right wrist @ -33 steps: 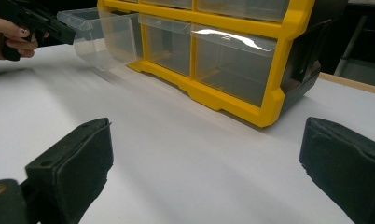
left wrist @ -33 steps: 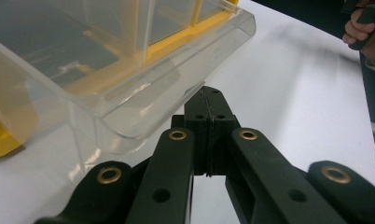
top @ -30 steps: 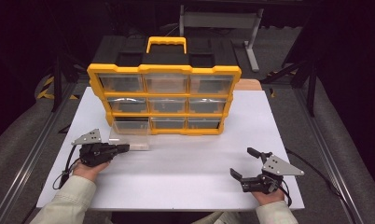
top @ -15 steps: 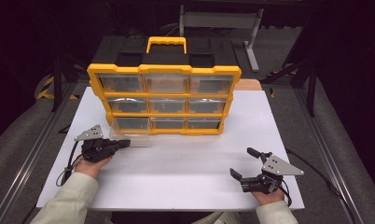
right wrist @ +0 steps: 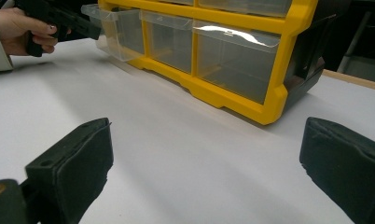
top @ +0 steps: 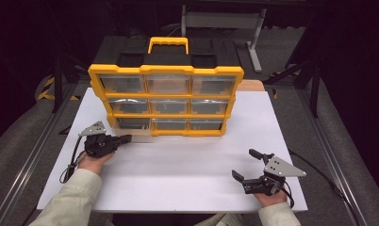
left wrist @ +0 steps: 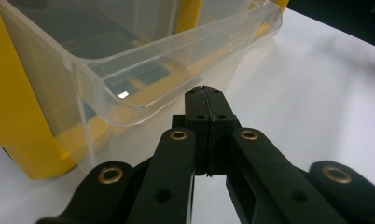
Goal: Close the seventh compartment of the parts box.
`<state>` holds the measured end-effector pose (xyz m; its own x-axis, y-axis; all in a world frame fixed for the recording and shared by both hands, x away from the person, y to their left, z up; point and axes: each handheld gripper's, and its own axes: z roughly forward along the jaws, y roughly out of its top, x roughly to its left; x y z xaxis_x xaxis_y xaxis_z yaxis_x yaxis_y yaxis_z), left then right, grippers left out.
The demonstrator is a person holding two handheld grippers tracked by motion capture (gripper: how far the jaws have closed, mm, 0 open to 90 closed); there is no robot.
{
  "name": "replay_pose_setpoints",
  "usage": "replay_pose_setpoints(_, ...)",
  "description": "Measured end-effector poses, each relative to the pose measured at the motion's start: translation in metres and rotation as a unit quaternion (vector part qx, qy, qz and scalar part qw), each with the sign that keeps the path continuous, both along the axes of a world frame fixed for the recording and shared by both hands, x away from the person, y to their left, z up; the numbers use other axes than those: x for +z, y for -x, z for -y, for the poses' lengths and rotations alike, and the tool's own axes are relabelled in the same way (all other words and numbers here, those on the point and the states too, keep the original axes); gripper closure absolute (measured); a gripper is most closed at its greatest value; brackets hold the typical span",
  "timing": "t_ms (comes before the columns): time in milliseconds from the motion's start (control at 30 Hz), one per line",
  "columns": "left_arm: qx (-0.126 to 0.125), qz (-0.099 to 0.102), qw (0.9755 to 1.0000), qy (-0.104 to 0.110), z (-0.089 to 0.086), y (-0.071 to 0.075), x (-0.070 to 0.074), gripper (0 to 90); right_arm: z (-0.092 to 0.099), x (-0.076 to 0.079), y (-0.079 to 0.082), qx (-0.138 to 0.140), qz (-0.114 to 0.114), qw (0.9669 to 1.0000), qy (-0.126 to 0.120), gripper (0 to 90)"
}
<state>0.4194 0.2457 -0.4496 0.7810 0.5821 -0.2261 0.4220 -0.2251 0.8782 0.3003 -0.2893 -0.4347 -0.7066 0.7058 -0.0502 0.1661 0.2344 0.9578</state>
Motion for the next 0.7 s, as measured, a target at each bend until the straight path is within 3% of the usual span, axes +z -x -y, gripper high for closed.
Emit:
replay_pose_setpoints(133,0.006,-0.001,1.0,0.007,0.002,-0.006,-0.002,89.5,0.0,0.0,0.0,0.0,-0.001,1.0,-0.003,3.4)
replay_pose_setpoints(467,0.016,-0.003,0.9997,-0.016,0.008,-0.023,0.004,89.5,0.0,-0.001,-0.001,0.002,-0.004,1.0,-0.003,3.4)
replay_pose_setpoints(700,0.023,-0.004,0.9996,-0.017,0.011,-0.03,0.004,89.5,-0.001,-0.002,-0.002,0.004,-0.006,1.0,-0.003,3.4)
